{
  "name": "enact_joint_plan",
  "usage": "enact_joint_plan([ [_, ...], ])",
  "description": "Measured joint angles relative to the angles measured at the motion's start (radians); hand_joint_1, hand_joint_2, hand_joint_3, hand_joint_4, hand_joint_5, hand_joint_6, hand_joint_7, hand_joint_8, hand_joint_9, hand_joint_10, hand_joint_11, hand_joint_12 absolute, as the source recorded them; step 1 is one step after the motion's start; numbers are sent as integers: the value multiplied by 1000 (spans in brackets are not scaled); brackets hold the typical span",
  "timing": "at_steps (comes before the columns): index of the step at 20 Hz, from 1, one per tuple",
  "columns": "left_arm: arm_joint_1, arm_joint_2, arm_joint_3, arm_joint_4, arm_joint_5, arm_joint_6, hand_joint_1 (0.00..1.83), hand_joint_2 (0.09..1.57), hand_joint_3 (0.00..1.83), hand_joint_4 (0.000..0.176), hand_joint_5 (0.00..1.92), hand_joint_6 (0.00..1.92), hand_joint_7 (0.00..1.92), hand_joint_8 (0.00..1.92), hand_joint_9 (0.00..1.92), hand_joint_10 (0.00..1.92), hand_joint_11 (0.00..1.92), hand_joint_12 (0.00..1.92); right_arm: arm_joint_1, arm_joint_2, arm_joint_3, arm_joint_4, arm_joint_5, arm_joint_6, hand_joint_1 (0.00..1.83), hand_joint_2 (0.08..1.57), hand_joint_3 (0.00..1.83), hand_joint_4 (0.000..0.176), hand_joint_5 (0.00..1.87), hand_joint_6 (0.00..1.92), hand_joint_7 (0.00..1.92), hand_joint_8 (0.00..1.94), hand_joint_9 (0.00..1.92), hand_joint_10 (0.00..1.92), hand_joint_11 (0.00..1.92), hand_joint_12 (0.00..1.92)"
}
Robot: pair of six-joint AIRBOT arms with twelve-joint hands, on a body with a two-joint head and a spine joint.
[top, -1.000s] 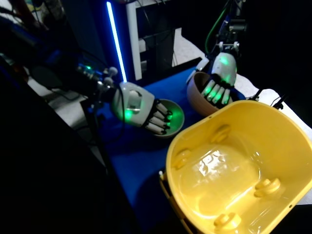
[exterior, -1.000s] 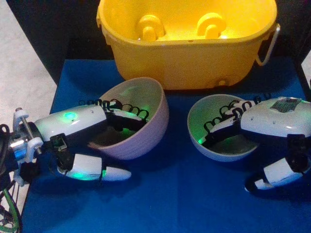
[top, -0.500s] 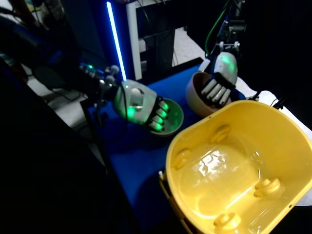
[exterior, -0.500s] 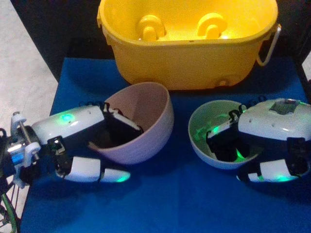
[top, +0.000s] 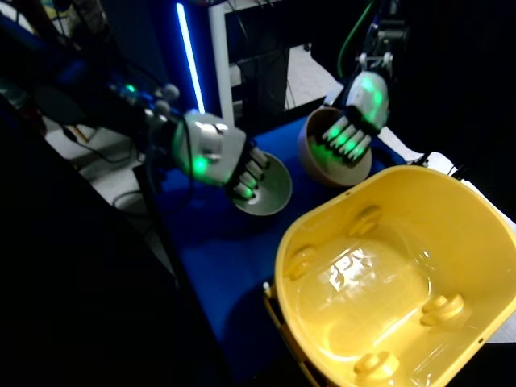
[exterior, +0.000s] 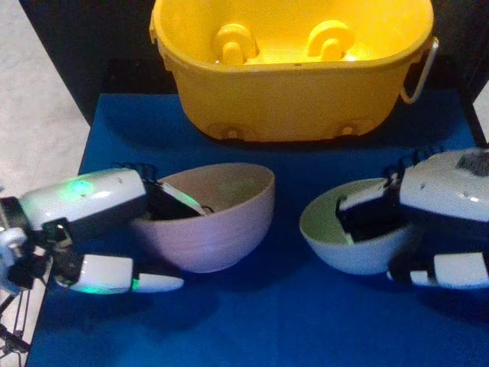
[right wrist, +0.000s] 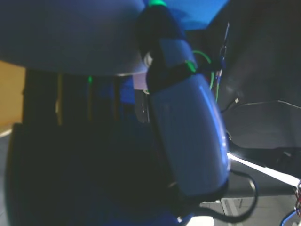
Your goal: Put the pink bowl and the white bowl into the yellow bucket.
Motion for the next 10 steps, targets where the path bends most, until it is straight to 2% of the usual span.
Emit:
enact_joint_plan([
  [1, 0, 22, -13, -2, -6, 0, 1219, 1195, 2, 0, 866, 1007, 815, 1488, 648, 1587, 500, 1854, 11, 22, -11, 1, 8, 0, 1467, 1259, 1, 0, 564, 1510, 598, 1472, 650, 1503, 608, 1742],
  [2, 4, 37, -22, -5, -11, 0, 1234, 1181, 0, 0, 905, 933, 838, 1463, 646, 1562, 492, 1834, 20, 39, -19, 0, 11, 0, 1473, 1258, 0, 0, 545, 1501, 610, 1467, 650, 1498, 620, 1746],
  [3, 13, 49, -31, -19, -24, 0, 1230, 1175, 0, 0, 908, 941, 854, 1418, 633, 1521, 475, 1823, 30, 53, -28, 0, 13, 0, 1473, 1257, 0, 0, 536, 1490, 618, 1472, 650, 1497, 627, 1745],
  [4, 20, 58, -38, -24, -29, 0, 1233, 1174, 0, 0, 905, 934, 859, 1419, 630, 1503, 473, 1808, 37, 62, -35, 1, 14, 0, 1484, 1208, 0, 0, 647, 1361, 732, 1352, 765, 1366, 753, 1647],
  [5, 27, 71, -50, -27, -29, 0, 1228, 1185, 3, 0, 871, 982, 842, 1446, 597, 1483, 448, 1783, 46, 73, -43, 0, 12, 0, 1473, 1253, 1, 0, 545, 1486, 620, 1452, 656, 1490, 642, 1741],
  [6, 31, 82, -57, -27, -34, -1, 1333, 1234, 0, 0, 785, 1084, 783, 1452, 586, 1642, 425, 1778, 56, 84, -51, 0, 10, 0, 1472, 1254, 1, 0, 548, 1489, 606, 1462, 653, 1488, 645, 1742],
  [8, 31, 109, -74, -30, -37, -6, 1327, 1261, 1, 0, 760, 1088, 703, 1590, 553, 1689, 434, 1795, 69, 106, -68, 1, 17, 0, 1472, 1252, 0, 0, 555, 1485, 592, 1470, 660, 1480, 666, 1721],
  [9, 31, 137, -88, -31, -44, -8, 1324, 1271, 1, 0, 761, 1070, 670, 1640, 538, 1709, 439, 1796, 76, 116, -76, 0, 15, 0, 1482, 1206, 0, 0, 658, 1355, 690, 1368, 769, 1369, 810, 1595],
  [10, 31, 157, -98, -32, -52, -8, 1323, 1274, 1, 0, 757, 1070, 659, 1662, 536, 1708, 414, 1781, 82, 126, -84, -3, 6, 0, 1487, 1184, 0, 0, 680, 1268, 739, 1338, 818, 1329, 876, 1534],
])
